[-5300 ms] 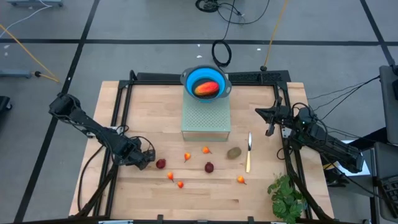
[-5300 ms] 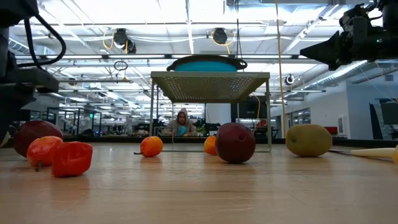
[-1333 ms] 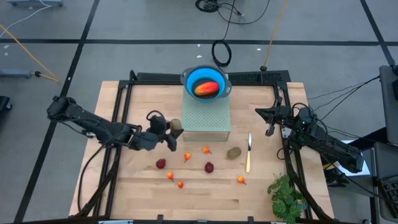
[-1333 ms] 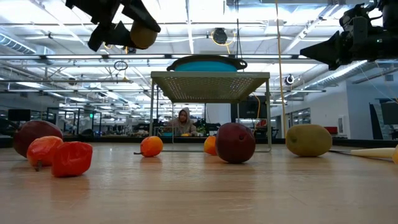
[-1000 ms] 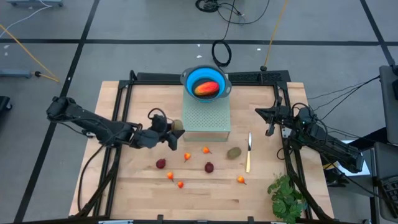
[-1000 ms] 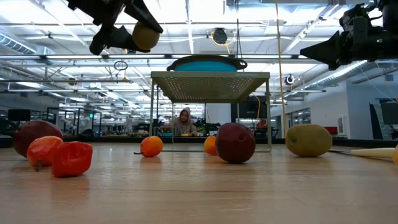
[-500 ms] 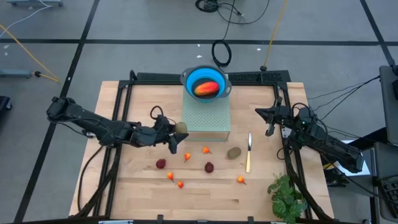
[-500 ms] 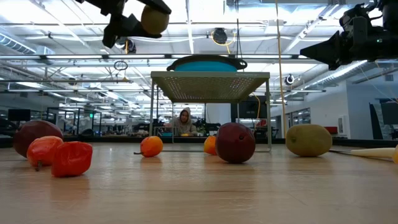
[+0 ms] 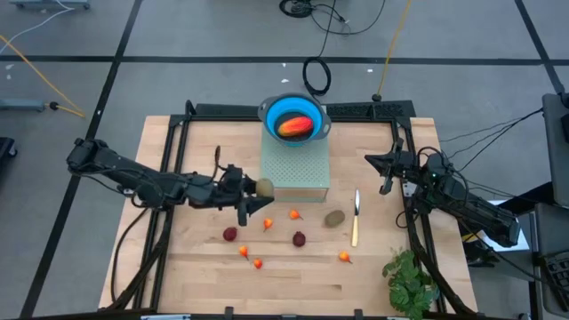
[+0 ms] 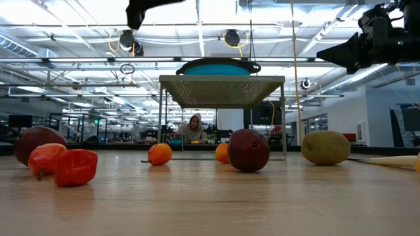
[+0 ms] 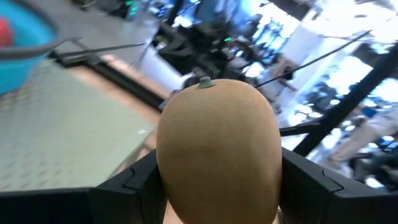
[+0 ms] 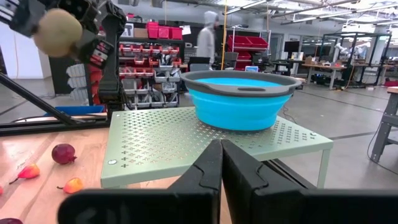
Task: Pick & Place Fruit
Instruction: Put the kiwi into the blue strainer bowl on the shelf
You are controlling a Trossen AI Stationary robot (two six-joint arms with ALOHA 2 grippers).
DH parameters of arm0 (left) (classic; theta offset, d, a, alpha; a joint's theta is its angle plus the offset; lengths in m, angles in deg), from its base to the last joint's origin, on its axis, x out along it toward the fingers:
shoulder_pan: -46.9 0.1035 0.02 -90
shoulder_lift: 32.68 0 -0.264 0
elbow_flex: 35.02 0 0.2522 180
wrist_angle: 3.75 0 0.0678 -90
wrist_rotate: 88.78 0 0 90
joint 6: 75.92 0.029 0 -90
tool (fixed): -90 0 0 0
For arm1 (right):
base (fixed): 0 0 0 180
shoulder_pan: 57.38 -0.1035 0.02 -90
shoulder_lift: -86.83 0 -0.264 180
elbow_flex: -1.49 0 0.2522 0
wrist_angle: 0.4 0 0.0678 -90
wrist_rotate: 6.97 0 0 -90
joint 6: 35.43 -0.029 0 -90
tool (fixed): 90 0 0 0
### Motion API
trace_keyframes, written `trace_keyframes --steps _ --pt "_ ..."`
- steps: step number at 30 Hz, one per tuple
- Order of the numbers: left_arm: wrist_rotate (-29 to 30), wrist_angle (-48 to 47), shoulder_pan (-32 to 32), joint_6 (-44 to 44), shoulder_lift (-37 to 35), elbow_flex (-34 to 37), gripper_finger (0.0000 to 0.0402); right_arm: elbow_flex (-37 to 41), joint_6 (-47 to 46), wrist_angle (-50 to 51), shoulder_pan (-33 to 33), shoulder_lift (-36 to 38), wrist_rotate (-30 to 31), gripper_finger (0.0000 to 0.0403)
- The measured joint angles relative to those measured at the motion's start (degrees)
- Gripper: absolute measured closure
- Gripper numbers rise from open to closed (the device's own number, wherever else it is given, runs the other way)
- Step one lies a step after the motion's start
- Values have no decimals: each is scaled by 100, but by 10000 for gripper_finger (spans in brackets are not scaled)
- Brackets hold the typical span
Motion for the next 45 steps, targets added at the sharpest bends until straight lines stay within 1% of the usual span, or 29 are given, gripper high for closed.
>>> trace_keyframes --steps 6,11,22,31,45 --pt "-735 740 56 322 0 0 167 0 7 -1 0 -1 0 403" --pt "-1329 1175 193 402 0 0 167 0 11 0 -2 -2 0 403" --pt "-2198 2104 460 511 1 0 167 2 162 0 -1 0 0 403" --pt "-2456 2421 509 585 4 0 167 2 162 0 -2 0 0 403" --pt "-2543 2493 509 617 4 0 167 2 162 2 0 0 0 403"
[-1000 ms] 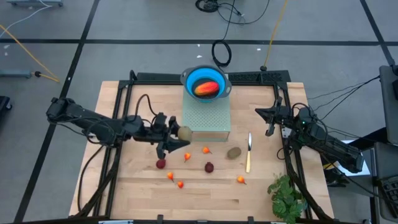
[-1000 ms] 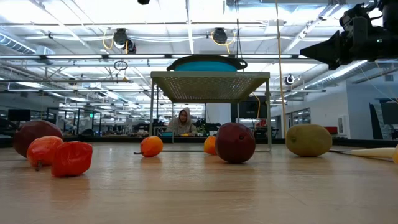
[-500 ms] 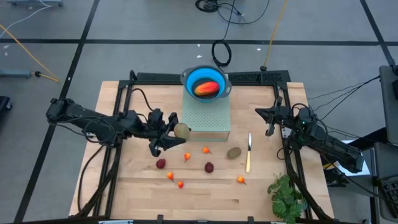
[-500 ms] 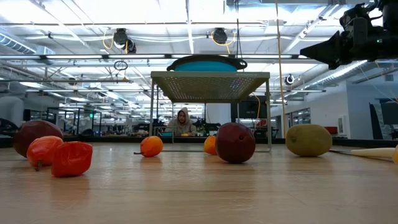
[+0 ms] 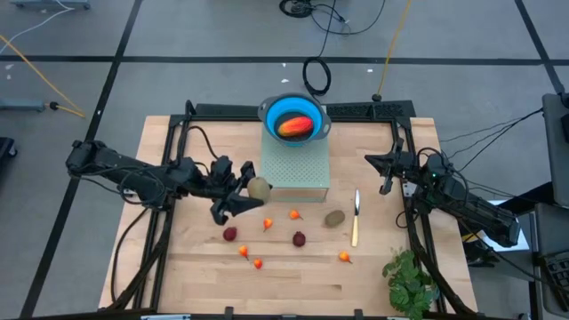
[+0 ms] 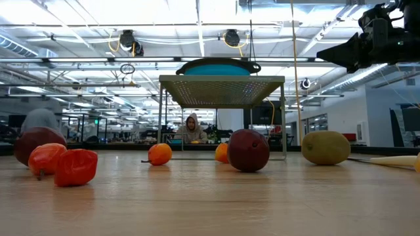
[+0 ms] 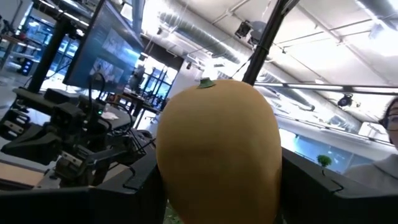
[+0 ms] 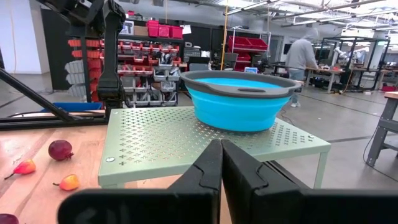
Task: Pick & Place Fruit
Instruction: Put the kiwi into the blue strainer bowl on the shelf
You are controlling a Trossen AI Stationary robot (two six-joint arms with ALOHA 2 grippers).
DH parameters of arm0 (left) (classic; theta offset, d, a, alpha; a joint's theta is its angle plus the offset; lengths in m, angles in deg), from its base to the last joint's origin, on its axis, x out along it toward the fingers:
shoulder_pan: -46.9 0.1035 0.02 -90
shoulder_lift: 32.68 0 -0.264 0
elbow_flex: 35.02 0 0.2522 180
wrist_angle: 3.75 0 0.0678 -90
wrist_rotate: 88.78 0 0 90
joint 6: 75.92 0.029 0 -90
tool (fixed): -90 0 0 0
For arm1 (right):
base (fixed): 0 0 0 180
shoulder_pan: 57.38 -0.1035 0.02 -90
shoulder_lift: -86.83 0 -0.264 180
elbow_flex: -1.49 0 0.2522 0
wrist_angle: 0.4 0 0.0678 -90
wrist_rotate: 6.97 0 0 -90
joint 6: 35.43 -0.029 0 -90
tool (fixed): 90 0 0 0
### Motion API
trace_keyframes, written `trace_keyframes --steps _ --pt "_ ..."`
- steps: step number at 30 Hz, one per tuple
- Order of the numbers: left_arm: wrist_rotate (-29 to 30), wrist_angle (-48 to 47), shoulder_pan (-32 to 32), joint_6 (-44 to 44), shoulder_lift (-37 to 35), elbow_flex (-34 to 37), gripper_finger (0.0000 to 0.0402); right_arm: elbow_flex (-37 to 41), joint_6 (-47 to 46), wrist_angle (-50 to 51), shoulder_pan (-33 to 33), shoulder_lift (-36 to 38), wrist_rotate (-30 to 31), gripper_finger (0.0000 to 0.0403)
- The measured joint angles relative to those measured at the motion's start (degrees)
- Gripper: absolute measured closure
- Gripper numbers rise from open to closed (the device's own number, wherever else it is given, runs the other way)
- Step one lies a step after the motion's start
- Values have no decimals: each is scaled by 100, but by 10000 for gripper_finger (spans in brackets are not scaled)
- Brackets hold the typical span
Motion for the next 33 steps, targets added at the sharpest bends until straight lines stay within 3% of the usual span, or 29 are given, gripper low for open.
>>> trace_keyframes --steps 19,33 --pt "-36 -120 0 -2 -3 0 167 -1 0 0 -1 0 0 403" --pt "2266 -2505 0 -1453 -4 0 167 0 0 0 -2 0 0 403"
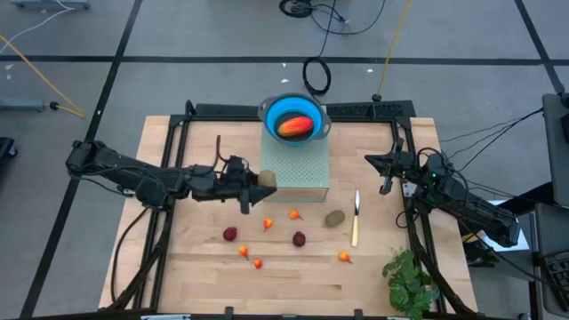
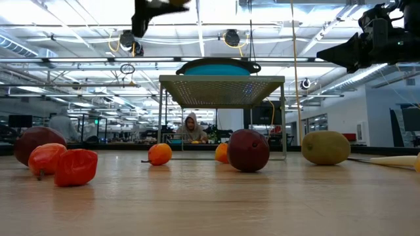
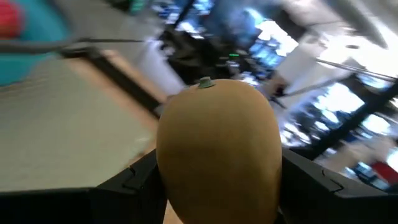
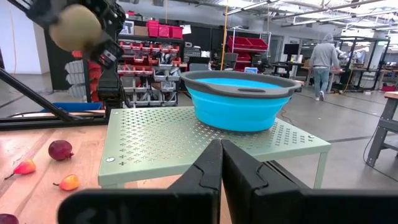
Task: Pick & Place Fruit
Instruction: Put the kiwi into the blue strainer bowl on the shelf
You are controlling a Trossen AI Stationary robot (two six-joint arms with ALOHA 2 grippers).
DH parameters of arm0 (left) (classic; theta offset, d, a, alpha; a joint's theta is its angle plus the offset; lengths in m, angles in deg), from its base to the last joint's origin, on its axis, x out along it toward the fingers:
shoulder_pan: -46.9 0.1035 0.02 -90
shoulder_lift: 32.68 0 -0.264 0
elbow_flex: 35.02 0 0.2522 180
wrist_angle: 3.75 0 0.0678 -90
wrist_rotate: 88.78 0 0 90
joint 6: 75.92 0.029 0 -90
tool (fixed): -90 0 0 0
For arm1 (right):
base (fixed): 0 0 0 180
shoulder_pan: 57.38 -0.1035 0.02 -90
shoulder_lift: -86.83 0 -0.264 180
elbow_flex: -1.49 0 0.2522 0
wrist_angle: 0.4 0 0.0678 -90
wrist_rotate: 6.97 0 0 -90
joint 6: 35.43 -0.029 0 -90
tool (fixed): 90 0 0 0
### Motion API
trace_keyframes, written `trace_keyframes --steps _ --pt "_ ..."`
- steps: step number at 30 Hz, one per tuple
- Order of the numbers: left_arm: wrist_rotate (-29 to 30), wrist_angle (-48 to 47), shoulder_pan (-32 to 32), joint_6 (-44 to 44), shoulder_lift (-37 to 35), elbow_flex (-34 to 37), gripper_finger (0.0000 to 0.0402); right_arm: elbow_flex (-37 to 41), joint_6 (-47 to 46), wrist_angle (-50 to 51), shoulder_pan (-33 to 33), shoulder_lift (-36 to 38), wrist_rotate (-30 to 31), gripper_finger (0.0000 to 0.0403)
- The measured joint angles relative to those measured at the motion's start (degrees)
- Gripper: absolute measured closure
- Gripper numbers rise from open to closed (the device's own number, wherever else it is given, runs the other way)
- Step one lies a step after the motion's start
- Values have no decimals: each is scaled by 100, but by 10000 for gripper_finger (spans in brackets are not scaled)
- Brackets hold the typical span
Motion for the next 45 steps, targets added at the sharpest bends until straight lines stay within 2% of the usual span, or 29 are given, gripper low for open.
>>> trace_keyframes --steps 5,8,14,21,27,30,37,45 --pt "693 -332 0 -148 0 0 167 0 -1 0 0 0 0 403" --pt "1094 -317 0 189 0 0 167 0 -2 0 2 0 0 403" --pt "1767 -309 107 1167 0 -96 167 0 0 0 0 0 0 403" --pt "2034 -331 561 2761 0 -429 167 -1 -2 2 1 0 0 403" --pt "2012 -492 1076 3766 0 -756 167 0 -2 43 2 0 0 403" --pt "1744 -765 1382 3994 0 -949 167 -1 -19 79 0 -1 1 403" --pt "1134 -1572 2099 4007 0 -1364 167 0 -19 85 1 0 2 403" --pt "515 -2004 2679 3855 0 -1698 167 -1 -20 87 0 0 2 403"
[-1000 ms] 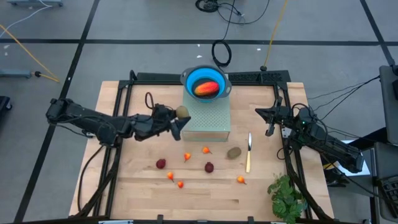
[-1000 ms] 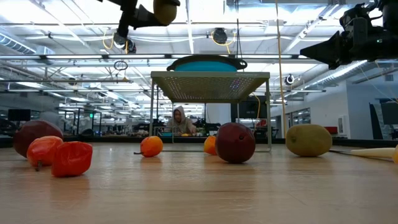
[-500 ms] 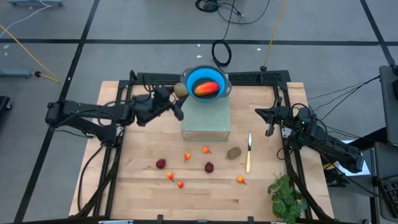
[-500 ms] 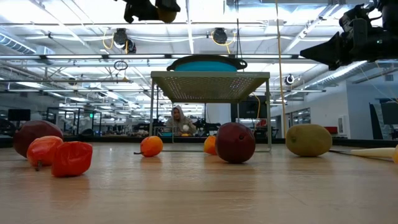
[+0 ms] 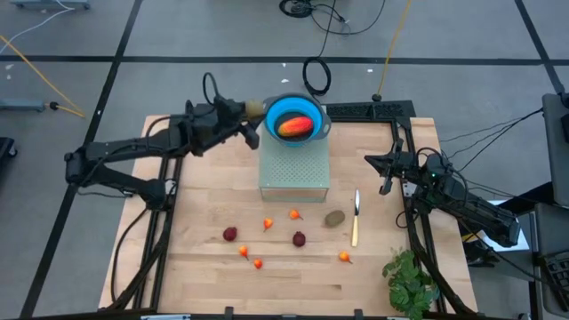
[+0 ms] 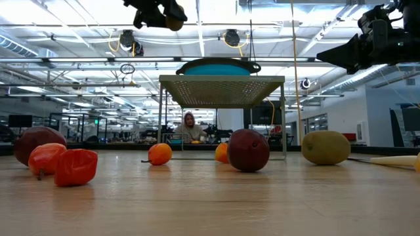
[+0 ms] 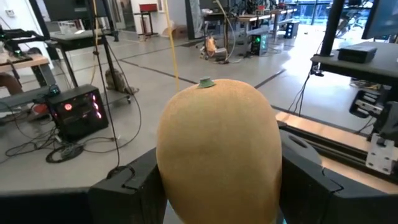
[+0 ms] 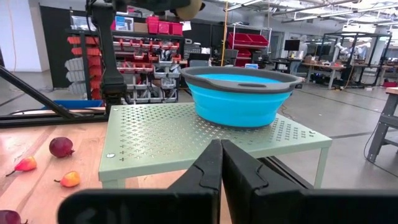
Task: Pick & Place Fruit
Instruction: Put the kiwi into the blue strainer bowl on the shelf
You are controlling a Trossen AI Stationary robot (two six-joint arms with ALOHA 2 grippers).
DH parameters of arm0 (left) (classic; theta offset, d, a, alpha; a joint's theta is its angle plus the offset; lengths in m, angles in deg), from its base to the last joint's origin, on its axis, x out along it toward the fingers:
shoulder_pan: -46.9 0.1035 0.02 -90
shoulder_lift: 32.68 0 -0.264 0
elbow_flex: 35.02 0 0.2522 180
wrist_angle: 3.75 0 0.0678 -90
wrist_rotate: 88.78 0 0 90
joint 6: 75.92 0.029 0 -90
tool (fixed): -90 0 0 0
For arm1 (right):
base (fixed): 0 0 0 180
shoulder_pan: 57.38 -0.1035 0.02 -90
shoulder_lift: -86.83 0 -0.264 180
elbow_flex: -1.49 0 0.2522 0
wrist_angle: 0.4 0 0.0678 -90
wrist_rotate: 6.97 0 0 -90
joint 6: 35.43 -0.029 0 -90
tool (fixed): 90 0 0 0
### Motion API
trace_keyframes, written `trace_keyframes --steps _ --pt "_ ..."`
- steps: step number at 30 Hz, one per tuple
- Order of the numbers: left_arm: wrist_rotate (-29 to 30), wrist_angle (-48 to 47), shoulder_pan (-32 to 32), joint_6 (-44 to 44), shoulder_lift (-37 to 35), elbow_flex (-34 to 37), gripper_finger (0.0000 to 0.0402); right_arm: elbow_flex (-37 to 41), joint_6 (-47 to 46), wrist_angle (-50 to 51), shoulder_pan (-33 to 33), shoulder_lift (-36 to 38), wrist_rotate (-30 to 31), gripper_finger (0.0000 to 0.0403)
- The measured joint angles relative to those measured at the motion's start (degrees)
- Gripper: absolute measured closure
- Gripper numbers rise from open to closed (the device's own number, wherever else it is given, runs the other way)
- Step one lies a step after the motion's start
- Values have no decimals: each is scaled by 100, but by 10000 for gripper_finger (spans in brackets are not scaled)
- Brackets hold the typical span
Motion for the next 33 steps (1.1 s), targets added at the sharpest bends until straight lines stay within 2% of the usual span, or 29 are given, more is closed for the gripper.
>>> trace_keyframes --steps 8,18,26,33 --pt "-508 -463 359 -92 169 -357 167 1 -4 0 0 0 0 403" --pt "-1005 -1830 621 -73 1239 -1733 167 1 -4 26 0 0 0 403" --pt "-1657 -2487 827 -77 2109 -2713 167 1 -4 157 2 0 0 403" --pt "-1991 -2974 903 -85 2746 -3320 167 1 -6 254 2 0 0 403"
